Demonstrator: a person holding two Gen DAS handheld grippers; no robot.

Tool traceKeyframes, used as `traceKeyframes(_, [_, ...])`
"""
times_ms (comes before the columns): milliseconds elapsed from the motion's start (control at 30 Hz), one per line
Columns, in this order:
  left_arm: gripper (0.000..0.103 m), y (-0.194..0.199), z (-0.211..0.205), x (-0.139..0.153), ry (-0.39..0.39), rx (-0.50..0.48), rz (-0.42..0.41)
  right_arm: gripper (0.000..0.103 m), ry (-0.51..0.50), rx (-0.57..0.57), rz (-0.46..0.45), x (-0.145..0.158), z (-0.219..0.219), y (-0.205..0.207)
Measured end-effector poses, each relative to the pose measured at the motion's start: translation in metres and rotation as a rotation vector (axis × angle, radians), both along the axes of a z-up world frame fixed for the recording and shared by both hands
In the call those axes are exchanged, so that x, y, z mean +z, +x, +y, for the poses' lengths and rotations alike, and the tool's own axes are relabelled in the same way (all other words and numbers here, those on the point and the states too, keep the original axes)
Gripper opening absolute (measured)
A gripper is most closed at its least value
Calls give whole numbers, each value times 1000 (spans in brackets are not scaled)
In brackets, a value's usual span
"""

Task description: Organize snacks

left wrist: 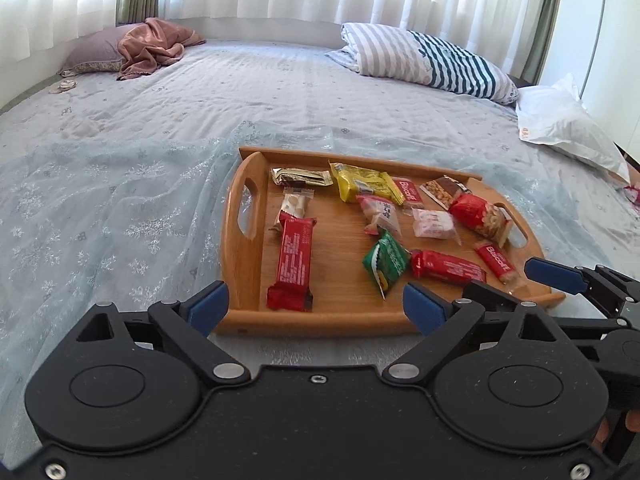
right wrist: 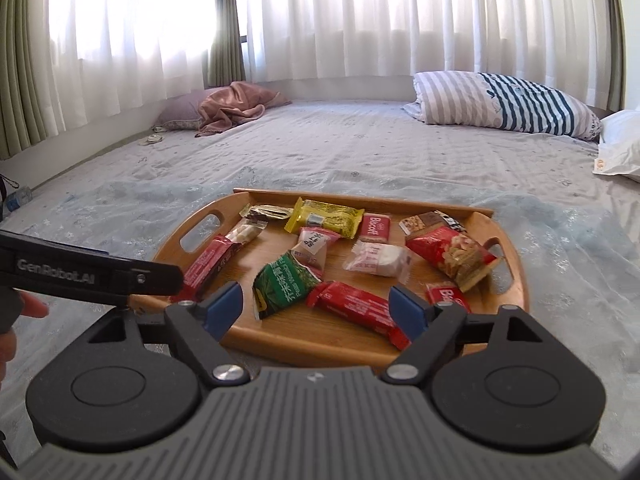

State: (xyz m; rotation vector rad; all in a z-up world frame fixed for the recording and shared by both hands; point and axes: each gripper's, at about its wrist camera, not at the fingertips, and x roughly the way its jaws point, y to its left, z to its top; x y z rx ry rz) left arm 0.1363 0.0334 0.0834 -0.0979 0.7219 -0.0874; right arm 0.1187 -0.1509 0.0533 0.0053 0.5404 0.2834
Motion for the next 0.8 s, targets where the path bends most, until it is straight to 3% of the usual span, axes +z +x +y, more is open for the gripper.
traceKeyframes(333, [95, -40, -6, -4, 14, 11, -12, 90, 31, -57, -9, -8, -26, -35])
traceKeyframes(800, [96, -56, -19, -42, 53, 11, 33, 96, 6, -110, -2, -31, -38, -61])
